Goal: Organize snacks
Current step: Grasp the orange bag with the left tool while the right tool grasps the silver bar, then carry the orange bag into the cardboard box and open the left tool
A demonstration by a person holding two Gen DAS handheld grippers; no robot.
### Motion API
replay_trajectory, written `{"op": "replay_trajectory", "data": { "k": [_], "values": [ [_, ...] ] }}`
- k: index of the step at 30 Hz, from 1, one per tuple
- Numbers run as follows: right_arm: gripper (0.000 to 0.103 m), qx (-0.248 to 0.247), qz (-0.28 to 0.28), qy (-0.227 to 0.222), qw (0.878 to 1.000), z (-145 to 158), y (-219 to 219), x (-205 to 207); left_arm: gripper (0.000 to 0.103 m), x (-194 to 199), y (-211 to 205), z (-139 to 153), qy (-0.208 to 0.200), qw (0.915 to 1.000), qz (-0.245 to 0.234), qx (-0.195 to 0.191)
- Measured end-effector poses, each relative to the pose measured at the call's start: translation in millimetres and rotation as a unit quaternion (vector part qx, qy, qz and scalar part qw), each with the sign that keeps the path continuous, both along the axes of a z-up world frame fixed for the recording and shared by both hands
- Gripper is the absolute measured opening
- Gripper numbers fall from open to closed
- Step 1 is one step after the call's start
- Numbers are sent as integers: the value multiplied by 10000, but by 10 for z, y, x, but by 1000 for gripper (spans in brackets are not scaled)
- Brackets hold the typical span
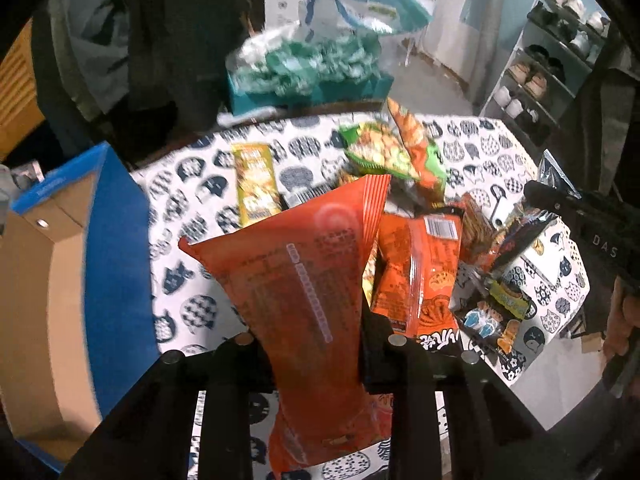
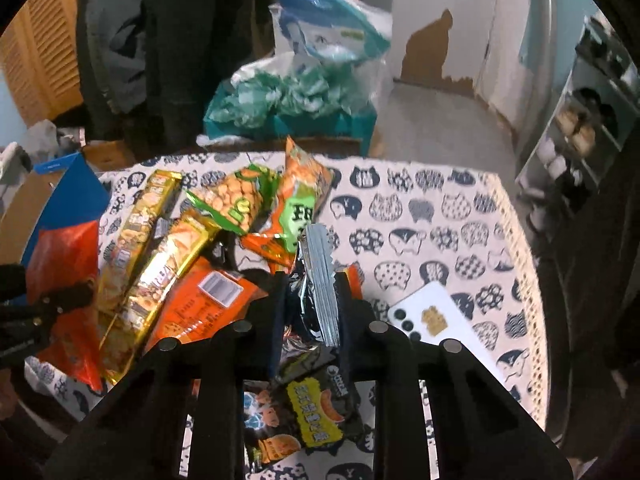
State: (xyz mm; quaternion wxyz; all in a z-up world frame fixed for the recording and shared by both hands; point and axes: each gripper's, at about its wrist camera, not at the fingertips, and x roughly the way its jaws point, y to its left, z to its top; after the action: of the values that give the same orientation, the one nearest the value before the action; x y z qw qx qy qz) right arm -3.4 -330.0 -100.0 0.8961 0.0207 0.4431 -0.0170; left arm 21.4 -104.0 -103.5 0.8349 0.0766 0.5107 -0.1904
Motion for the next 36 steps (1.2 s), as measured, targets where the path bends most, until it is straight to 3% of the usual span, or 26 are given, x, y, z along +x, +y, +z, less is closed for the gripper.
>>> {"op": "replay_trajectory", "data": {
  "k": [13, 21, 29, 36],
  "values": [
    [20, -203, 325, -640, 9972, 531, 308, 11, 28, -38, 486, 520, -822, 9958, 407, 42],
    [20, -119, 674, -836, 9941, 739, 686, 91, 28, -31, 897, 700, -1082, 9909, 798, 48],
    [20, 40, 1094, -873, 9901, 847, 1138, 235, 28, 11, 1382, 695, -1091, 9859, 1270, 26],
    [20, 260, 1463, -857, 9852, 939, 1559, 354, 28, 88, 1775, 500, -861, 9824, 1654, 125]
  ]
}}
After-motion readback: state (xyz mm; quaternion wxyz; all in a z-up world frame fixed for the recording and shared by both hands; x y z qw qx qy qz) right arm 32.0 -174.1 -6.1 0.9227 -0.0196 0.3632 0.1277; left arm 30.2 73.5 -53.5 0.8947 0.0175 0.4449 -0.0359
